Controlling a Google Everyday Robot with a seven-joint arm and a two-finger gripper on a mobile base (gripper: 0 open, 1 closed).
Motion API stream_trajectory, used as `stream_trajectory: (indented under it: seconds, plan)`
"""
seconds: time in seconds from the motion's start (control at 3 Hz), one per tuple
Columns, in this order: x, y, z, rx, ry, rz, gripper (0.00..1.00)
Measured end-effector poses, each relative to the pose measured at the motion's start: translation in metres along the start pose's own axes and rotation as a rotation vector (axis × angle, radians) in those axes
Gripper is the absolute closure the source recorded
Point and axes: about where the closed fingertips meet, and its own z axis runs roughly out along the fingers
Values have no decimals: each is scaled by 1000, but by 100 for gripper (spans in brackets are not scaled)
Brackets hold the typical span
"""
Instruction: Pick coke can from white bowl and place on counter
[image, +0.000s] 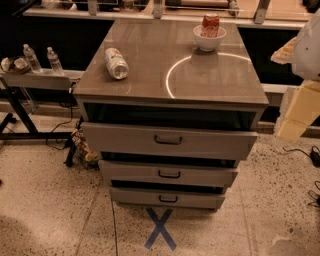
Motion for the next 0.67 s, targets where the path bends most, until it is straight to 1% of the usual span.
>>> stream_trajectory:
  seconds: [0.33, 0.67]
  plan:
    - [-3, -6, 4, 4, -9, -5, 0]
    - [-24, -47, 31, 22, -69, -38, 0]
